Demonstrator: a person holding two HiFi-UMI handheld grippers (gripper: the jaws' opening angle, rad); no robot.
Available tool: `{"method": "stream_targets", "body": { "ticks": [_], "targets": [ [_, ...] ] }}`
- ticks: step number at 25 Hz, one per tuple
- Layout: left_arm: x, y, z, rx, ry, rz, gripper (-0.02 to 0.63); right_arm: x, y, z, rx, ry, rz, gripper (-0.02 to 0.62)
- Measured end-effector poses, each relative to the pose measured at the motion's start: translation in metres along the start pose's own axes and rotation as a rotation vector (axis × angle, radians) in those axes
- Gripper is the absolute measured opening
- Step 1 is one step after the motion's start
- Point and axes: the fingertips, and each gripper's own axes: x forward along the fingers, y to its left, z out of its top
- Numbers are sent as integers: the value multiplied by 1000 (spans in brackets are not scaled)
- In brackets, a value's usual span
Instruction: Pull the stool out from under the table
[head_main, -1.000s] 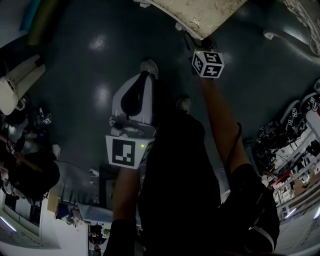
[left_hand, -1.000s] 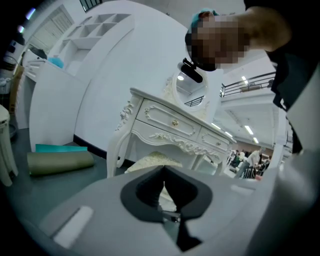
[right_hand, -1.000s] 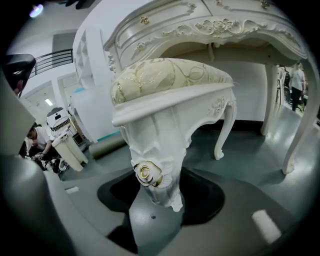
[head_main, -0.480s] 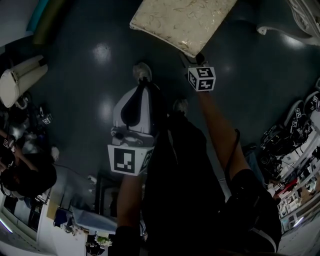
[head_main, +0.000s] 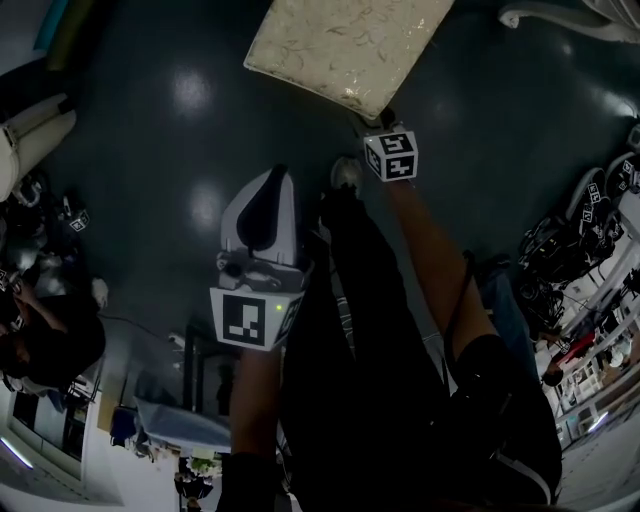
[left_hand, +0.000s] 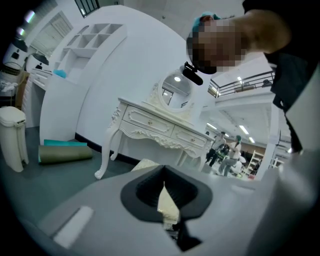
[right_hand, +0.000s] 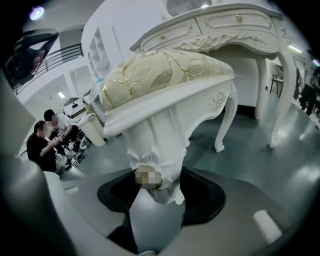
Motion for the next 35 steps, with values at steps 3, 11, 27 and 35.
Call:
{"method": "stream_targets", "body": {
  "ticks": [3, 11, 27, 35],
  "targets": [
    [-19, -8, -12, 4, 21, -33, 9, -14, 10, -20, 9, -4, -8, 249],
    [-65, -20, -39, 0, 52, -88, 9, -40, 32, -60, 37, -31, -39, 249],
    [-136, -7, -43, 5, 46, -101, 9, -62, 73, -102, 126, -47, -126, 252],
    [-144, -18, -32, 7, 40, -106, 8, -84, 74, -100, 158, -51, -158, 242]
  ]
}}
